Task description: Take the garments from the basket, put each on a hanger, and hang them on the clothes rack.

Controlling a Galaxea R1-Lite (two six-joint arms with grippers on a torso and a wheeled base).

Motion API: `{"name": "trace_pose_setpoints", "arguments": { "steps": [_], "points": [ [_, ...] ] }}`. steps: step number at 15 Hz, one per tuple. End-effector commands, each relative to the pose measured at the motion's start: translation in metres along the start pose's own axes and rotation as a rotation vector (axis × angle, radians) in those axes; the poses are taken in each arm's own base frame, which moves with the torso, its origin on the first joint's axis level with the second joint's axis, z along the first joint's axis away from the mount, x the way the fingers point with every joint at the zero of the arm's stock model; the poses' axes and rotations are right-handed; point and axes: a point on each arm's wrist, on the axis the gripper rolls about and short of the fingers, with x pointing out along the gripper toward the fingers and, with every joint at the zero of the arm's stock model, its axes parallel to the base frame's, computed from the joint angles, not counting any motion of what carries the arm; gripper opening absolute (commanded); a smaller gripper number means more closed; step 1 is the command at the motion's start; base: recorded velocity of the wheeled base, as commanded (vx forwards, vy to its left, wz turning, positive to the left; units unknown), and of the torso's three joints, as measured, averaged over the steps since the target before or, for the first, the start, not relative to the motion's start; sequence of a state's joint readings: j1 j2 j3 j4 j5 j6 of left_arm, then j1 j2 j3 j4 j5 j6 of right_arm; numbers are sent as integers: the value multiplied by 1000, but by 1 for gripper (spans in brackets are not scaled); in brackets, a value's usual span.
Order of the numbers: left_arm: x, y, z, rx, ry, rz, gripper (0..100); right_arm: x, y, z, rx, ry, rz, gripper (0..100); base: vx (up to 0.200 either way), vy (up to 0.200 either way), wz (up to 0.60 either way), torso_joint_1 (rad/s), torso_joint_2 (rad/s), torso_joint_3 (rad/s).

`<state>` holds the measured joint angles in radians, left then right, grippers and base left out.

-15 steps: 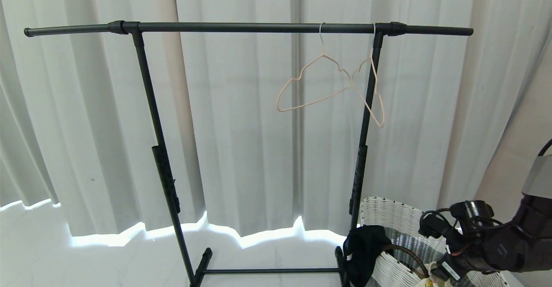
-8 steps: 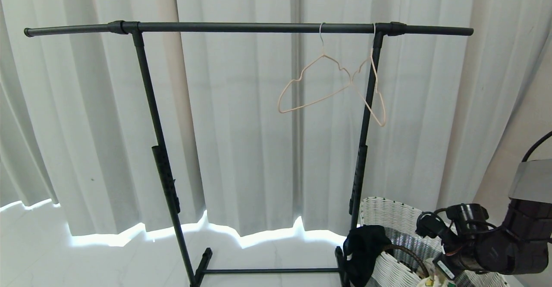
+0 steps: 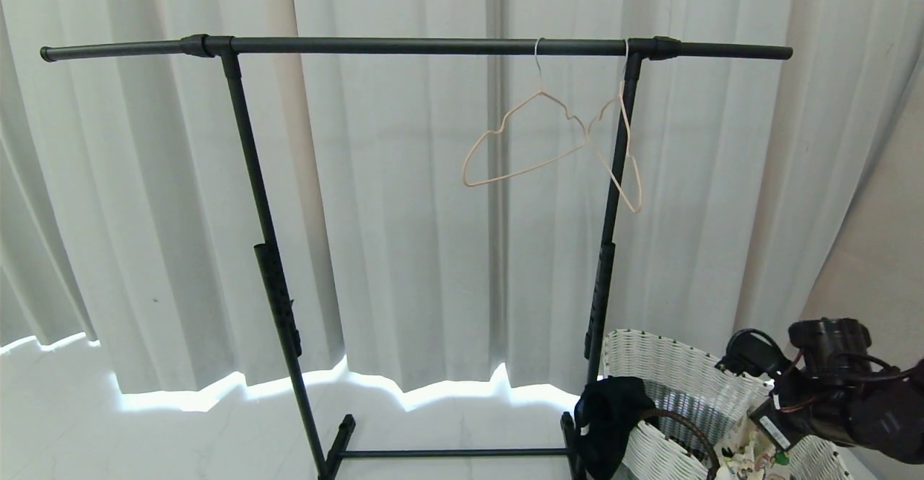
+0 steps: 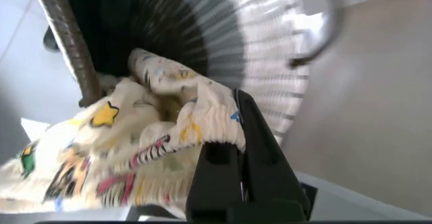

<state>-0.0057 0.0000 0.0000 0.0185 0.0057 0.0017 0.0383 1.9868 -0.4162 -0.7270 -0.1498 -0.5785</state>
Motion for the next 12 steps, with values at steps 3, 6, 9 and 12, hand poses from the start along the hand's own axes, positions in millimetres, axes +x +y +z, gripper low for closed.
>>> {"name": "trace_pose_setpoints", "arguments": {
  "steps": [3, 6, 9, 12],
  "points": [
    [0, 0, 0, 0, 0, 2, 100, -161, -28, 9, 14, -200, -98, 0, 0, 0, 0, 0, 0, 0],
    [0, 0, 0, 6, 1, 0, 100, -220, -35, 13, -5, -284, -108, 0, 0, 0, 0, 0, 0, 0],
    [0, 0, 0, 20, 1, -2, 100, -244, -38, 17, -18, -348, -118, 0, 0, 0, 0, 0, 0, 0],
    [0, 0, 0, 17, 1, -2, 100, -251, -35, 16, -32, -379, -116, 0, -67, 0, 0, 2, 1, 1]
  ]
}}
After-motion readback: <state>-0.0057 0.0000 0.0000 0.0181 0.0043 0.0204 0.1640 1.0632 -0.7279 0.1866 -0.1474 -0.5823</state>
